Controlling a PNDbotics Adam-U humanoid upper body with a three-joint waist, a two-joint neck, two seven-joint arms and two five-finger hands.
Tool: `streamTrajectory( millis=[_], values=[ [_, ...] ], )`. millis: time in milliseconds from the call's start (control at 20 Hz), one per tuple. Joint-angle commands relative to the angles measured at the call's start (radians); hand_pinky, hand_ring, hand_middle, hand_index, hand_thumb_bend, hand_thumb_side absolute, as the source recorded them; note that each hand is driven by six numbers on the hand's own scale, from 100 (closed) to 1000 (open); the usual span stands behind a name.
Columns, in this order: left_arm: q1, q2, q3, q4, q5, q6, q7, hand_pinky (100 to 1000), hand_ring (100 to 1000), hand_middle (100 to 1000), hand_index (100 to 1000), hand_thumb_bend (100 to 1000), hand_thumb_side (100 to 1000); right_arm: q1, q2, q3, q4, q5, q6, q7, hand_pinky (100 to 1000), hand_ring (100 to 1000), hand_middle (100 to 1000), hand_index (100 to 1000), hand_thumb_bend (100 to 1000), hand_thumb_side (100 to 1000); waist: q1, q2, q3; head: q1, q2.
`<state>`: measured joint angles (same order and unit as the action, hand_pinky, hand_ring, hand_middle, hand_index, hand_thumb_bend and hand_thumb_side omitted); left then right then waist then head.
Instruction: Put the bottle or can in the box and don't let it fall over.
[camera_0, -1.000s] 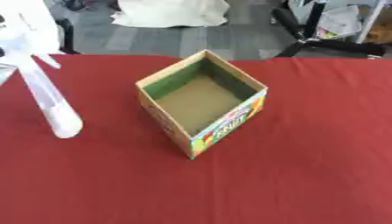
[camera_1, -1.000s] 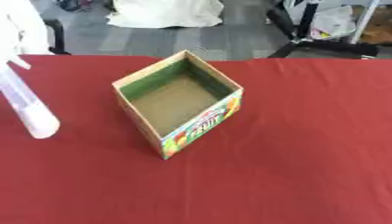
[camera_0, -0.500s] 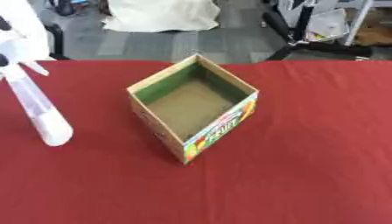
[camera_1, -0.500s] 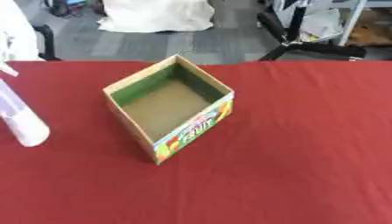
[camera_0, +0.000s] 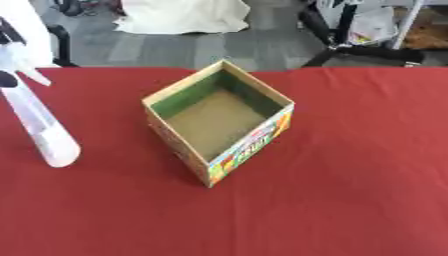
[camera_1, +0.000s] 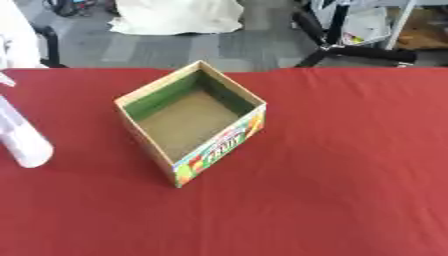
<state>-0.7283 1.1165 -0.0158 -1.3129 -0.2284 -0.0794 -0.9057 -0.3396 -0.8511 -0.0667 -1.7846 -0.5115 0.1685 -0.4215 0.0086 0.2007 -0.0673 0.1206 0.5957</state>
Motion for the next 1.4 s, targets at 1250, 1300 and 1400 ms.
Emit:
streamTrajectory(
  millis=[1250,1300,1400],
  values=[
    [-0.013,0.049,0.058,0.010,0.004,0.009,0.009,875,825,755,798,585,422,-0.008,-0.032,-0.010,-0.010,0.002,0.001,-0.001,799,716,691,802,464,411,-0.002,-0.016,0.002,0.034,-0.019],
    [-0.013,0.049,0.058,0.011,0.004,0.009,0.010,875,825,755,798,585,422,-0.008,-0.032,-0.010,-0.010,0.002,0.001,-0.001,799,716,691,802,464,411,-0.002,-0.016,0.002,0.034,-0.019],
    [-0.014,0.048,0.059,0.014,0.005,0.009,0.010,869,816,748,792,517,333,-0.008,-0.033,-0.010,-0.010,0.002,0.000,-0.001,799,716,690,802,466,410,-0.003,-0.016,0.001,0.032,-0.020]
  ],
)
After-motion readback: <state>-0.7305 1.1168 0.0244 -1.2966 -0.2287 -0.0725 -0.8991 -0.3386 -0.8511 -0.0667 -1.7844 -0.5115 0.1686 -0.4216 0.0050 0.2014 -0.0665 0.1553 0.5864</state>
